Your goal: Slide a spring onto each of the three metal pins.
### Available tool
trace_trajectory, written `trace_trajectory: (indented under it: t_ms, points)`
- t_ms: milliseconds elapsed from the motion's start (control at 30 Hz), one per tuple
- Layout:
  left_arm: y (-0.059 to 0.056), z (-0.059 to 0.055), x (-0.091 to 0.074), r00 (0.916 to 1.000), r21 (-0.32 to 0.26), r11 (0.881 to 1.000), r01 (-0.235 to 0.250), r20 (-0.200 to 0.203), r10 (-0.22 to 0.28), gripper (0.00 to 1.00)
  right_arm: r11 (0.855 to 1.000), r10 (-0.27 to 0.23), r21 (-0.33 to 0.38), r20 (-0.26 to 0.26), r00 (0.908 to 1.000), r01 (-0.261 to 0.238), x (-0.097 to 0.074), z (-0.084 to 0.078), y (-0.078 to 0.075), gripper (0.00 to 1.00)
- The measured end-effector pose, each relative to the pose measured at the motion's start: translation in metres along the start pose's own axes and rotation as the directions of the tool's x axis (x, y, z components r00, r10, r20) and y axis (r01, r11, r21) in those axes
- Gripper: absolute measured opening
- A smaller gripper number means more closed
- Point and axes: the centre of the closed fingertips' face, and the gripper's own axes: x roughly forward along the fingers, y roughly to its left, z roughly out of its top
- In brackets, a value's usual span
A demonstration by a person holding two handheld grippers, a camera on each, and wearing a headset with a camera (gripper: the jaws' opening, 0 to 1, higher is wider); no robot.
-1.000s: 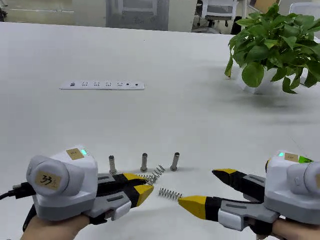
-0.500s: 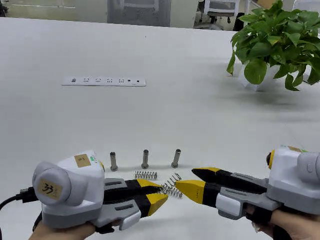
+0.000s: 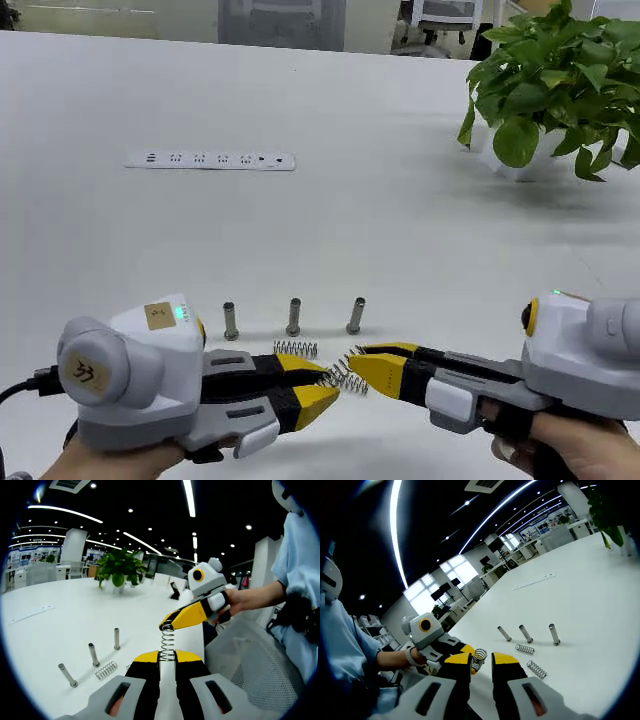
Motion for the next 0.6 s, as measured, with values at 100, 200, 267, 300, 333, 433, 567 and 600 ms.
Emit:
trace_trajectory:
  t_ms: [100, 200, 267, 300, 333, 433, 567, 600]
  points:
    - [-0.001, 0.000, -0.001, 0.9999, 0.006, 1.000, 0.010, -0.006, -0.010, 0.09, 1.000, 0.015, 0.012, 0.001, 0.9999, -0.015, 0.001, 0.000, 0.003, 0.14]
    - [-0.003, -0.001, -0.001, 0.9996, 0.015, 1.000, 0.020, -0.018, -0.020, 0.09, 1.000, 0.023, 0.014, -0.004, 0.9997, -0.023, 0.002, -0.001, 0.005, 0.13]
    - [-0.003, -0.001, -0.002, 0.9995, 0.018, 1.000, 0.022, -0.023, -0.022, 0.09, 1.000, 0.022, 0.005, -0.009, 0.9997, -0.022, 0.003, -0.001, 0.006, 0.12]
    - [-0.002, -0.001, -0.002, 0.9994, 0.019, 1.000, 0.021, -0.026, -0.021, 0.09, 1.000, 0.020, -0.004, -0.011, 0.9997, -0.020, 0.003, -0.001, 0.008, 0.12]
    - [-0.002, -0.001, -0.002, 0.9994, 0.021, 1.000, 0.021, -0.028, -0.021, 0.09, 1.000, 0.020, -0.012, -0.012, 0.9997, -0.020, 0.004, 0.000, 0.009, 0.12]
    - [-0.003, -0.001, -0.001, 0.9989, 0.032, 0.999, 0.018, -0.044, -0.017, 0.09, 0.998, 0.014, -0.055, -0.023, 0.9996, -0.015, 0.005, 0.002, 0.012, 0.12]
    - [-0.001, -0.004, 0.001, 0.9978, 0.039, 0.999, 0.013, -0.065, -0.010, 0.09, 0.993, 0.002, -0.115, -0.042, 0.9991, -0.006, 0.007, 0.003, 0.015, 0.12]
    - [-0.001, -0.004, 0.002, 0.9976, 0.038, 0.999, 0.012, -0.069, -0.010, 0.09, 0.992, -0.001, -0.124, -0.045, 0.9990, -0.005, 0.008, 0.003, 0.015, 0.12]
